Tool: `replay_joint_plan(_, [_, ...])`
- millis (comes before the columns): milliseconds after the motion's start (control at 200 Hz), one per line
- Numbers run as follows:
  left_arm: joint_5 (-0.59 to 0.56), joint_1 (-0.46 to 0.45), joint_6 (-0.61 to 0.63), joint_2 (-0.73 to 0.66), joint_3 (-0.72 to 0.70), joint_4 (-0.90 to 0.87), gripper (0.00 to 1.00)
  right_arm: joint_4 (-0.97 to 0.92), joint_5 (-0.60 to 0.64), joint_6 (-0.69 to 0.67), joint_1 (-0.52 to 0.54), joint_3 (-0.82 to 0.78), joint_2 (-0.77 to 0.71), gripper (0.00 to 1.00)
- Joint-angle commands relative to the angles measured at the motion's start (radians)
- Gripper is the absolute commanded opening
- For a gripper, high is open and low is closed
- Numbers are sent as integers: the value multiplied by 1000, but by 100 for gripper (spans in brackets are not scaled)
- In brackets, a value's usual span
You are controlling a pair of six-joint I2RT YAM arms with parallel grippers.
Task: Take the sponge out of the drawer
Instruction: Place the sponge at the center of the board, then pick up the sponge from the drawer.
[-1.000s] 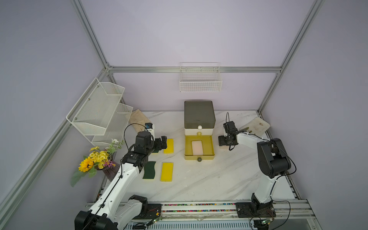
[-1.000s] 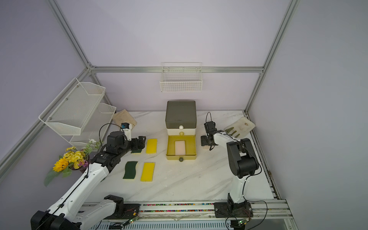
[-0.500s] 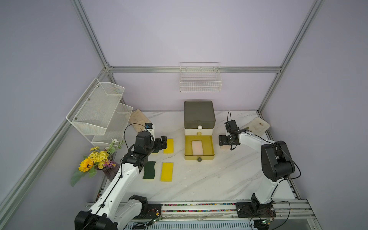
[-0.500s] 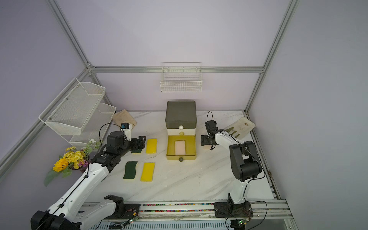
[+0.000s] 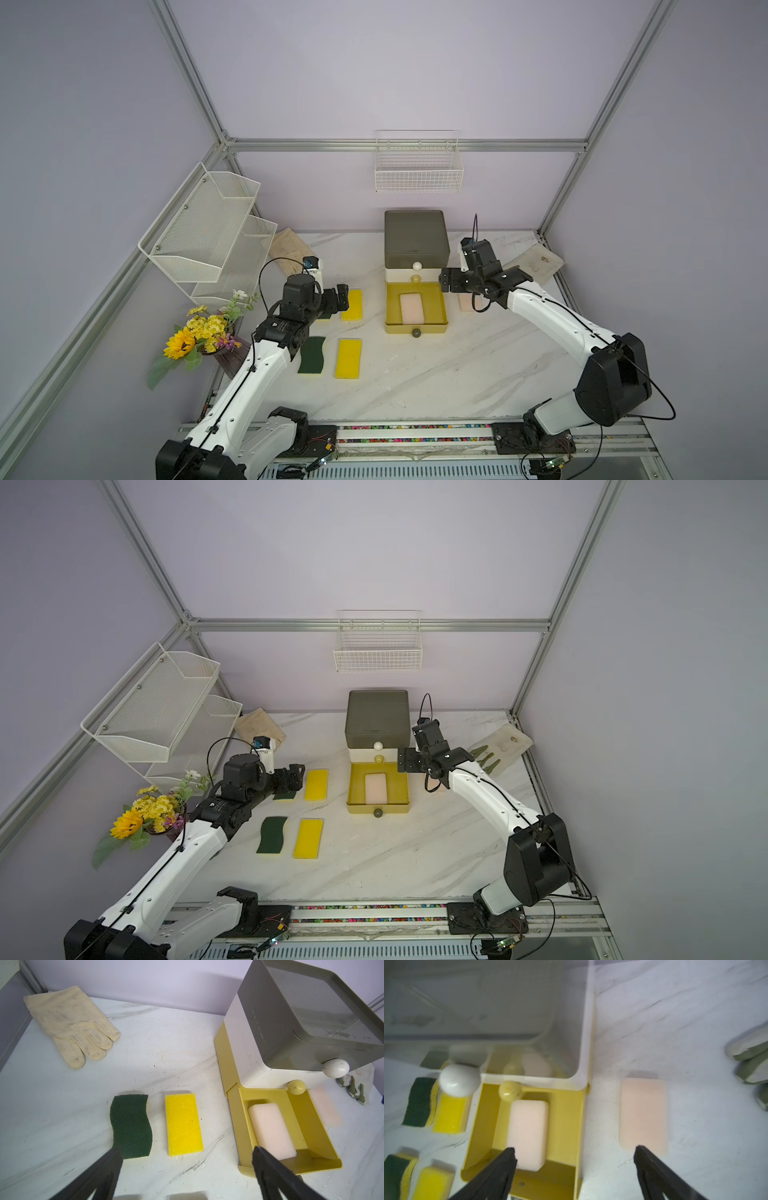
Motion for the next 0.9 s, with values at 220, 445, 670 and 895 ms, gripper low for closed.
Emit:
replay_joint_plan(220, [16,5,15,-9,5,23,100,-55,92,100,183,74,152,97])
replay_joint_plan(445, [16,6,14,-11,5,23,100,-54,124,153,235,121,277,97])
replay_joint_plan(670, [19,5,15,-10,4,23,100,-67,124,170,249,159,367,97])
replay_joint_plan(895, [22,5,15,-8,7,21,100,-58,114,190,249,170,415,98])
